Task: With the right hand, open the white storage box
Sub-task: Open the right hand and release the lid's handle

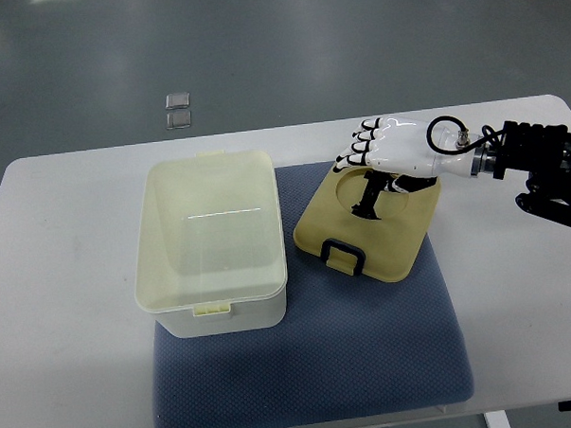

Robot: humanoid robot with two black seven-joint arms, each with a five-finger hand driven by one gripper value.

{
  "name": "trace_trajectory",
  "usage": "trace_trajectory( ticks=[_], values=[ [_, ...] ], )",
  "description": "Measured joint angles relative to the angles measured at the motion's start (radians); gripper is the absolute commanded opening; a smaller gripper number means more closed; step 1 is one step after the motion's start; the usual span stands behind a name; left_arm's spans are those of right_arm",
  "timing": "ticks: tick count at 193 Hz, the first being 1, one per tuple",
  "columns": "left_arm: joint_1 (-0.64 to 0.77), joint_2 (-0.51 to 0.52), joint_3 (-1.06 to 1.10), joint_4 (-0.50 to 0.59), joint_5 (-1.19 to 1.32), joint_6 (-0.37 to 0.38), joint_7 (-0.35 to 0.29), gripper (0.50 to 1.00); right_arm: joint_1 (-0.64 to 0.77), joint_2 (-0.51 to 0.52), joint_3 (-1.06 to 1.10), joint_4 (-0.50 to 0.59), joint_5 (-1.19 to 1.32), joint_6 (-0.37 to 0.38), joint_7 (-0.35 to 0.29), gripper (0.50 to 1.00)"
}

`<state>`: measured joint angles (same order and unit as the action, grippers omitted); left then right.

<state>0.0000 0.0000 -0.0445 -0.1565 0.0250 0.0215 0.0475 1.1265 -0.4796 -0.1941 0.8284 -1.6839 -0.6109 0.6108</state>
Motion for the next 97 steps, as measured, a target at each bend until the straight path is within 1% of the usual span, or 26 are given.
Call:
trace_trajectory(
  ticks=[59, 97],
  values=[
    [0.000, 0.000, 0.000, 0.000, 0.000, 0.000, 0.000, 1.000, -0.008, -0.010, -0.046, 0.000, -0.017, 0.000, 0.000, 0.809],
    [0.000, 0.000, 0.000, 0.000, 0.000, 0.000, 0.000, 1.000, 0.037, -0.038, -0.016, -0.002, -0.008, 0.000, 0.000, 0.809]
  ],
)
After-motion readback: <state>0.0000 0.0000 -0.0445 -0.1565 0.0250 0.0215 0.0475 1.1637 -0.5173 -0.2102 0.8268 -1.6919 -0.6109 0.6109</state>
